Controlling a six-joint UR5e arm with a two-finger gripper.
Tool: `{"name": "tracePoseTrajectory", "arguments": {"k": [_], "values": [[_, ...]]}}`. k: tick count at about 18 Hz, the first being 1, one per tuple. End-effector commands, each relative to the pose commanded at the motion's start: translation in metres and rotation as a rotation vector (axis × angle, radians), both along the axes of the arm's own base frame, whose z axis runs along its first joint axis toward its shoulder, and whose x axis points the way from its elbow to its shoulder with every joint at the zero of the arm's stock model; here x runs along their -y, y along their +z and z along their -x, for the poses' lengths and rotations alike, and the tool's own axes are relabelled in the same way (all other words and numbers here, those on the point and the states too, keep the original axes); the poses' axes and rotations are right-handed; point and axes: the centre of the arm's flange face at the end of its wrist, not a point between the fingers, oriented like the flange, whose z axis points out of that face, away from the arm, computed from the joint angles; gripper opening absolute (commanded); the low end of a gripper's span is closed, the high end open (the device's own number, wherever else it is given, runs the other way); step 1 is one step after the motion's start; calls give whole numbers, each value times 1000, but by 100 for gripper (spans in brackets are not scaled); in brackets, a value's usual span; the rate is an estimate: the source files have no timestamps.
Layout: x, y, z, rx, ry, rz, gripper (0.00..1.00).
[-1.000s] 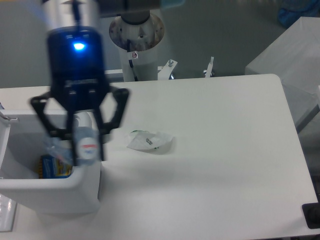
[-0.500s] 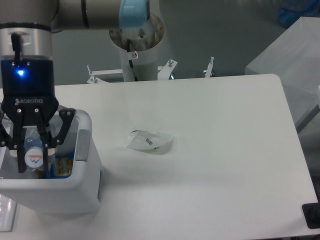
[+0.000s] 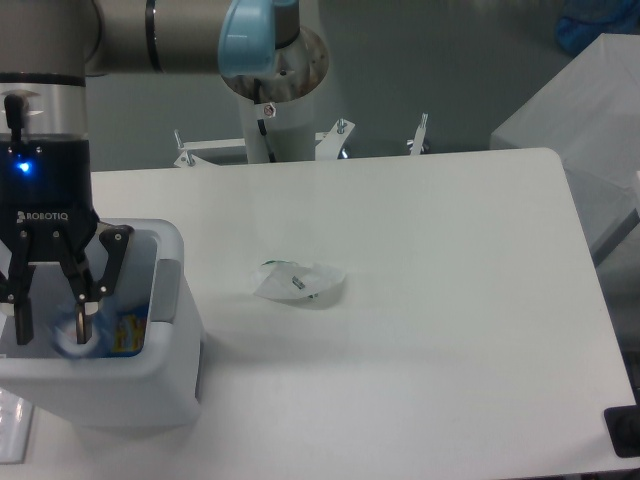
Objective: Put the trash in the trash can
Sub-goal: 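Open the gripper to drop the bottle into the bin, then move the gripper to the crumpled white wrapper and close on it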
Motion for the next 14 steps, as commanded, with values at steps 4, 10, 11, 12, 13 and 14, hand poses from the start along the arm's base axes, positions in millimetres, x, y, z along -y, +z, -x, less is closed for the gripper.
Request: {"name": "tracePoseTrajectory", "arguments": {"k": [4,10,11,12,13,14], "values": [[11,-1,34,39,91,-13,99],[64,-27,130,66,251,42,99],[71,-33,140,72,272,52,99],[77,-39,151,79,291,60,99],[83,-46,160,87,309,73,99],[89,-55,166,92,321,92,99]]}}
